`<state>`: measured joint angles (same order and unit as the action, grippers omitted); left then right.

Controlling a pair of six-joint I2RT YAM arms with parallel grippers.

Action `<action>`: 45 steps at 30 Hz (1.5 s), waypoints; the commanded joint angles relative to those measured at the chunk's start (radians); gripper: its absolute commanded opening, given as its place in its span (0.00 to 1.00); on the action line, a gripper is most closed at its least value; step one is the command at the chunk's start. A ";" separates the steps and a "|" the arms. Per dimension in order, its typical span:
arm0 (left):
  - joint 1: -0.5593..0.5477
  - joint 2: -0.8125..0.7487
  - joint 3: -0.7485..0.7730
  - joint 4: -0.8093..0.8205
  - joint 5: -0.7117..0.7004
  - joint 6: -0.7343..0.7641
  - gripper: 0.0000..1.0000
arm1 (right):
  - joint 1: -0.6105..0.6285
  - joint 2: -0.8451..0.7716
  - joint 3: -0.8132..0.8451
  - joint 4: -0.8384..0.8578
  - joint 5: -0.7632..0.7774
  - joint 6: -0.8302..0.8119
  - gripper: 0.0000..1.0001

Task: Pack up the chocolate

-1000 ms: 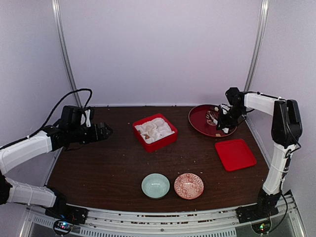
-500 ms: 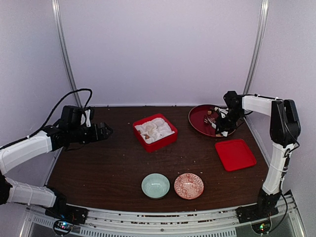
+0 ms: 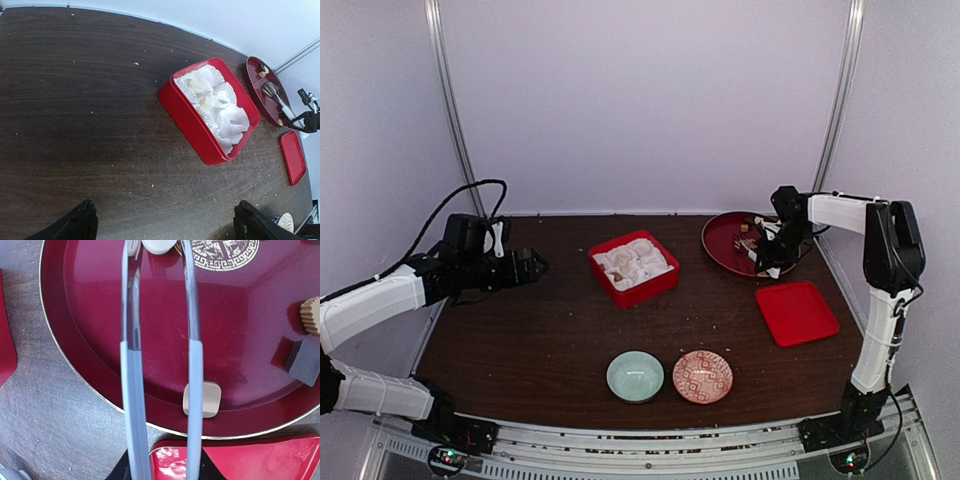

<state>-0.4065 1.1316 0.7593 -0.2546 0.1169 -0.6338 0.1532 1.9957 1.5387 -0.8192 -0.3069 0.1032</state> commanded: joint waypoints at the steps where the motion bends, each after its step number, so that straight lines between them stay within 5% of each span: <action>1: 0.007 -0.005 0.008 0.046 0.006 0.000 0.98 | 0.012 0.006 0.040 -0.005 0.014 -0.003 0.28; 13: 0.007 -0.005 0.006 0.052 0.010 0.000 0.98 | 0.051 -0.173 -0.024 -0.017 -0.009 0.009 0.23; 20: 0.007 -0.006 -0.002 0.063 0.018 -0.006 0.98 | 0.181 -0.231 -0.011 -0.047 -0.029 0.012 0.23; 30: 0.008 -0.007 -0.014 0.075 0.021 -0.010 0.98 | 0.406 -0.154 0.109 -0.100 -0.072 0.016 0.23; 45: 0.008 0.000 -0.029 0.091 0.026 -0.019 0.98 | 0.523 -0.048 0.141 -0.124 -0.096 0.011 0.24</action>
<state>-0.4065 1.1316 0.7460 -0.2249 0.1326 -0.6422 0.6579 1.9472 1.6695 -0.9543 -0.3874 0.1116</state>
